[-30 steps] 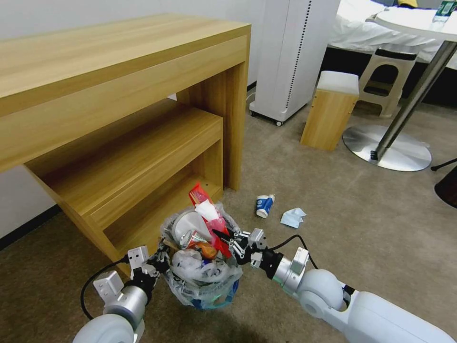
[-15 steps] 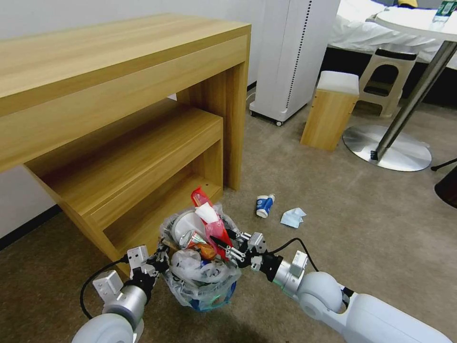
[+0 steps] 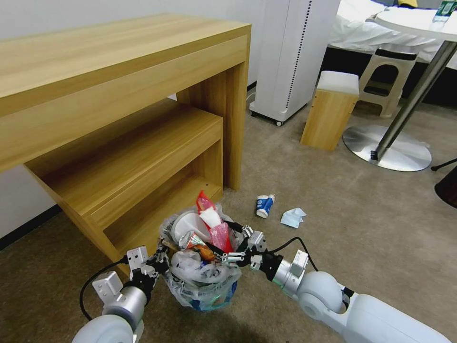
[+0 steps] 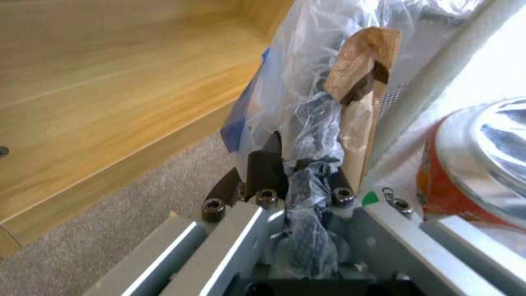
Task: Pick up the trash bin and place the garbage on the floor into it.
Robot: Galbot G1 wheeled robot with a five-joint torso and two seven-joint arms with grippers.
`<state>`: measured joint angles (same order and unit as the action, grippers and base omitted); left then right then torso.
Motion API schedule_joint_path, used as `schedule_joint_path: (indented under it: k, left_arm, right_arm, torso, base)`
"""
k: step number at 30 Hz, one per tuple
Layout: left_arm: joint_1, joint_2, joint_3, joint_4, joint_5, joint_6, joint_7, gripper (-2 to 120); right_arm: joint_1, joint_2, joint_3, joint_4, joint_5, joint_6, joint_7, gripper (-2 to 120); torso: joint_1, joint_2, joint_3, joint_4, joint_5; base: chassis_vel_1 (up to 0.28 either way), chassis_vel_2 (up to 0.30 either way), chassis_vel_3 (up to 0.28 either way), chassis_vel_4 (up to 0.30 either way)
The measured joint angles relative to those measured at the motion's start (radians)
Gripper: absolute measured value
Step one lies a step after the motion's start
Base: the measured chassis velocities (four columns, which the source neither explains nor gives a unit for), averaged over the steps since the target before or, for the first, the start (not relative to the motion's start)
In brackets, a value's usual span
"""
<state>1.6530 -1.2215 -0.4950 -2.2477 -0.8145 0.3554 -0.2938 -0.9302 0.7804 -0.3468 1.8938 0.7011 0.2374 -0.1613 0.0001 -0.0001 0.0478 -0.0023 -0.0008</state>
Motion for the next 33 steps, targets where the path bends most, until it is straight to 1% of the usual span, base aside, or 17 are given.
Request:
schedule_joint_path:
  k: [10, 14, 16, 17, 18, 20, 21, 23, 24, 27, 28, 32, 33]
  left_arm:
    - [-0.001, -0.003, -0.003, 0.019, 0.0, 0.0, -0.001, 1]
    - [-0.002, -0.001, -0.007, 0.03, 0.002, -0.001, -0.001, 1]
    - [-0.002, 0.001, -0.008, 0.031, 0.003, -0.001, -0.001, 1]
    - [-0.002, 0.002, -0.01, 0.032, 0.003, -0.002, -0.001, 1]
    - [-0.002, 0.002, -0.01, 0.032, 0.003, -0.002, -0.001, 1]
    - [0.0, 0.003, -0.01, 0.034, 0.004, -0.002, -0.001, 1]
    - [0.0, 0.003, -0.01, 0.034, 0.004, -0.002, -0.001, 1]
    - [0.0, 0.003, -0.011, 0.037, 0.006, -0.003, -0.001, 1]
    - [0.0, 0.003, -0.011, 0.037, 0.006, -0.003, -0.001, 1]
    - [-0.002, 0.006, -0.012, 0.037, 0.006, -0.003, -0.001, 1]
    - [-0.002, 0.006, -0.012, 0.037, 0.006, -0.003, -0.001, 1]
    - [-0.002, 0.011, -0.018, 0.033, 0.003, -0.004, -0.001, 1]
    - [-0.002, 0.011, -0.018, 0.033, 0.003, -0.004, -0.001, 1]
  right_arm:
    - [-0.013, 0.018, 0.042, 0.044, 0.028, -0.002, 0.022, 100]
    - [-0.022, 0.036, 0.075, 0.067, 0.05, -0.008, 0.057, 100]
    - [-0.023, 0.046, 0.096, 0.078, 0.063, -0.016, 0.085, 100]
    - [-0.024, 0.055, 0.119, 0.088, 0.079, -0.028, 0.118, 100]
    - [-0.024, 0.055, 0.119, 0.088, 0.079, -0.028, 0.118, 100]
    - [-0.024, 0.071, 0.162, 0.095, 0.097, -0.043, 0.181, 100]
    - [-0.024, 0.071, 0.162, 0.095, 0.097, -0.043, 0.181, 100]
    - [-0.033, 0.081, 0.214, 0.095, 0.105, -0.06, 0.238, 100]
    - [-0.033, 0.081, 0.214, 0.095, 0.105, -0.06, 0.238, 100]
    - [-0.052, 0.083, 0.286, 0.084, 0.102, -0.096, 0.324, 100]
    - [-0.052, 0.083, 0.286, 0.084, 0.102, -0.096, 0.324, 100]
    - [-0.082, 0.083, 0.372, 0.061, 0.098, -0.155, 0.437, 100]
    - [-0.082, 0.083, 0.372, 0.061, 0.098, -0.155, 0.437, 100]
  torso:
    - [0.0, 0.0, 0.0, 0.0, 0.0]
    - [0.0, 0.0, 0.0, 0.0001, -0.0001]
    - [0.0, 0.0, 0.0, 0.0, 0.0]
    - [0.0, 0.0, 0.0, 0.0, -0.0001]
    - [0.0, 0.0, 0.0, 0.0, -0.0001]
    - [0.0, 0.0, 0.0, 0.0001, -0.0001]
    - [0.0, 0.0, 0.0, 0.0001, -0.0001]
    - [0.0, 0.0, 0.0, 0.0001, 0.0]
    - [0.0, 0.0, 0.0, 0.0001, 0.0]
    - [0.0, 0.0, 0.0, 0.0, 0.0]
    - [0.0, 0.0, 0.0, 0.0, 0.0]
    - [0.0, 0.0, 0.0, 0.0, 0.0]
    - [0.0, 0.0, 0.0, 0.0, 0.0]
  base:
    - [0.0, 0.0, 0.0, 0.0]
    - [0.0, 0.0, 0.0, 0.0]
    - [0.0, 0.0, 0.0, 0.0]
    - [0.0, 0.0, 0.0, 0.0]
    - [0.0, 0.0, 0.0, 0.0]
    - [0.0, 0.0, 0.0, 0.0]
    - [0.0, 0.0, 0.0, 0.0]
    - [0.0, 0.0, 0.0, 0.0]
    - [0.0, 0.0, 0.0, 0.0]
    - [0.0, 0.0, 0.0, 0.0]
    - [0.0, 0.0, 0.0, 0.0]
    - [0.0, 0.0, 0.0, 0.0]
    - [0.0, 0.0, 0.0, 0.0]
